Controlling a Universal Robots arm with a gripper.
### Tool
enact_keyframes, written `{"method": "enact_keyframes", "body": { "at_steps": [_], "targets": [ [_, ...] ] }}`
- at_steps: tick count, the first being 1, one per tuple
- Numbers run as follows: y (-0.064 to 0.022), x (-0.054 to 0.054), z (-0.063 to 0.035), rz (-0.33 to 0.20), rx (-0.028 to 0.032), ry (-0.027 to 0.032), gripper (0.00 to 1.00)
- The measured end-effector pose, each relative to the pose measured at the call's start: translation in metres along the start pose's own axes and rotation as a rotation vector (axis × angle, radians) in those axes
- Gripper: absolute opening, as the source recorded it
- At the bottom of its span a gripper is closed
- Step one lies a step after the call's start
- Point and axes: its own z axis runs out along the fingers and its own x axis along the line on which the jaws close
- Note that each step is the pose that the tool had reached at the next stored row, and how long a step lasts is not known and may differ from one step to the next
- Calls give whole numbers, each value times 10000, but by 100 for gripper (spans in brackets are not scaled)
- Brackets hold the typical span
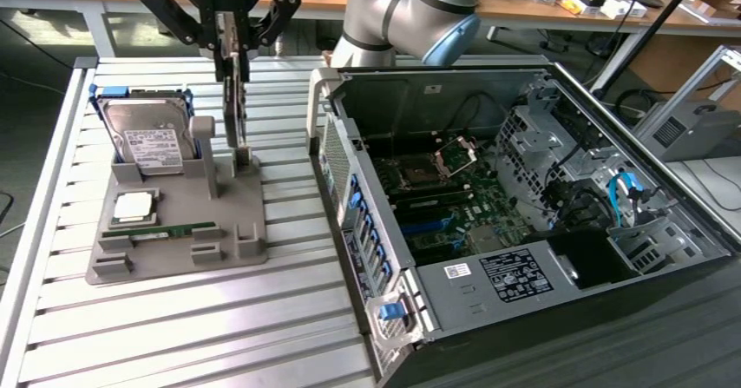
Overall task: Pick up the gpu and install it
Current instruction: 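Pick up the gpu and move the gpu toward the slot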
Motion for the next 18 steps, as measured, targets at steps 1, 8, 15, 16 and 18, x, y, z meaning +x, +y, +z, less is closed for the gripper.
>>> {"method": "enact_keyframes", "body": {
  "at_steps": [1, 8, 15, 16, 18],
  "targets": [
    [-7, -3, 0, 0, 3, 0, 27],
    [-19, -37, 1, 0, 34, -4, 27],
    [-15, -120, 3, -2, 75, -6, 27],
    [-14, -131, 3, -1, 78, -6, 27],
    [-12, -155, 4, -2, 85, -7, 27]
  ]
}}
